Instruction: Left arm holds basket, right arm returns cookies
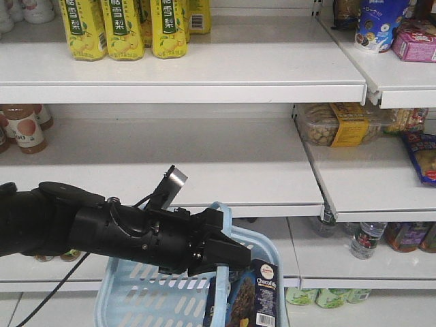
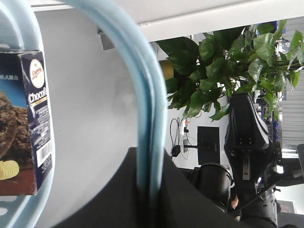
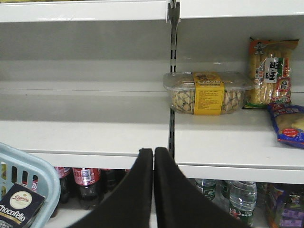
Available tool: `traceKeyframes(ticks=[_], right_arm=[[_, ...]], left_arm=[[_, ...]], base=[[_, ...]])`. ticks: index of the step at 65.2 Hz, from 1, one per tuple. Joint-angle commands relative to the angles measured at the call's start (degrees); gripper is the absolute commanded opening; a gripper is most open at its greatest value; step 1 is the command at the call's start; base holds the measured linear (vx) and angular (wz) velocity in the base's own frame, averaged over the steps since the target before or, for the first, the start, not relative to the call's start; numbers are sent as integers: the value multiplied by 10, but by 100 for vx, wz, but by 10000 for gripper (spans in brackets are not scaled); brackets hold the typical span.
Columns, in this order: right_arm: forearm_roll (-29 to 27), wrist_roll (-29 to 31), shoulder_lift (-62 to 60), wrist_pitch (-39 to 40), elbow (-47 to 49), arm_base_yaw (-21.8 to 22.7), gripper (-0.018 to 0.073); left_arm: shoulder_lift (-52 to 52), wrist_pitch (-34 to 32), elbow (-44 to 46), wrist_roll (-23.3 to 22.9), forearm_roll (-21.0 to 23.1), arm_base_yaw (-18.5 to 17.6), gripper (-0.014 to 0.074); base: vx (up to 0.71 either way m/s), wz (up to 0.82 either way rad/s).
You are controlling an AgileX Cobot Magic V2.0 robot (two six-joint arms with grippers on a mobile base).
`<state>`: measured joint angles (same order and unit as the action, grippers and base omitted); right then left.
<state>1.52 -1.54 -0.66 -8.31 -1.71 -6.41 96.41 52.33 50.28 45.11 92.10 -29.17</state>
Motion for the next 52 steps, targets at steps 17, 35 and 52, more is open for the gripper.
traceKeyframes(ticks=[17, 35, 52], right_arm=[[2, 5, -5, 45, 0, 0, -8], [2, 5, -5, 45, 0, 0, -8], [2, 5, -5, 45, 0, 0, -8]], left_arm=[[-28, 37, 18, 7, 43, -1, -6], [-28, 37, 18, 7, 43, -1, -6], [-28, 37, 18, 7, 43, -1, -6]], base=[[10, 0], [11, 1], [9, 0]])
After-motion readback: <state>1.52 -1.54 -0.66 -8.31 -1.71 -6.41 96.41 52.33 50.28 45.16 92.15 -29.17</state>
